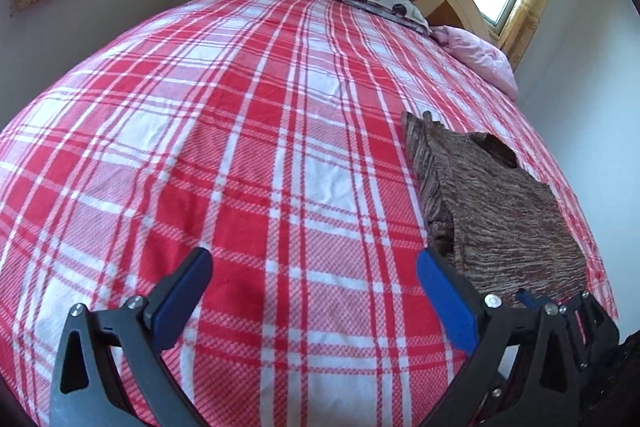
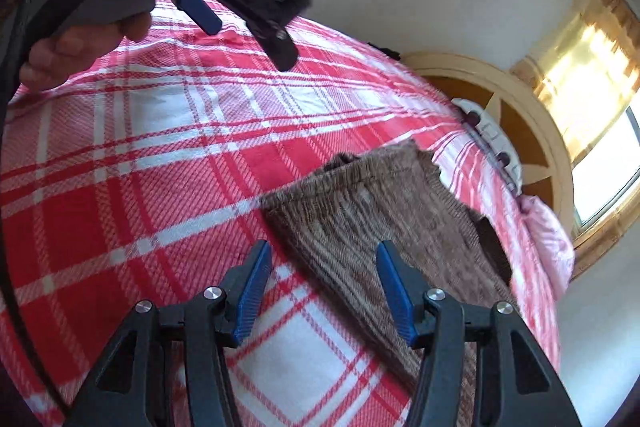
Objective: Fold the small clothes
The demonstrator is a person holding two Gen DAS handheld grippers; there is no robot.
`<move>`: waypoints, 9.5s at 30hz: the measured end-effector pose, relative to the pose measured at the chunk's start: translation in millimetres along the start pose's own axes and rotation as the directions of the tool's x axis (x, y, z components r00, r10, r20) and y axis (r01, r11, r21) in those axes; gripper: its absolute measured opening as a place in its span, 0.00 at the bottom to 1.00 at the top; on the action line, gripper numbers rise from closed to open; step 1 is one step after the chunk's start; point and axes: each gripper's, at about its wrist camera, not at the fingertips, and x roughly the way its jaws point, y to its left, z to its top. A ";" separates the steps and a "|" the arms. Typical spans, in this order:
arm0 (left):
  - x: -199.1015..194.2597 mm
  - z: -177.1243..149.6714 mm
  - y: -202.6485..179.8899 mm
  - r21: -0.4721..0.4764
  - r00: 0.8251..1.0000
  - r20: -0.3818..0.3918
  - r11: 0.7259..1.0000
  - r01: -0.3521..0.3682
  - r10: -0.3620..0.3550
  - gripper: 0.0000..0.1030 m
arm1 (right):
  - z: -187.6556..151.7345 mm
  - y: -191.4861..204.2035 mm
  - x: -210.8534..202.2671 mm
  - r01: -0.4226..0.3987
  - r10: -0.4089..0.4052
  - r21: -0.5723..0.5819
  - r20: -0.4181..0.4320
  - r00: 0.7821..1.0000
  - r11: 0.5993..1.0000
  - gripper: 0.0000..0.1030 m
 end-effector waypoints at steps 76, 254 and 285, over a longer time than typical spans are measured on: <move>59.9 105.8 -154.3 0.019 0.927 0.010 0.927 0.374 -0.374 0.06 | -54.2 -128.1 -31.2 -0.145 0.088 0.480 0.140 0.986 0.865 0.08; 121.4 -33.3 -311.3 0.333 0.988 -0.112 0.933 0.135 -0.103 1.00 | -309.4 -374.9 80.6 -0.204 0.271 0.938 0.127 0.954 0.279 0.69; 65.8 -31.3 -302.9 0.353 0.963 -0.087 0.896 0.268 -0.254 0.24 | -273.4 -360.1 60.1 -0.337 0.308 0.903 0.252 0.918 0.266 0.20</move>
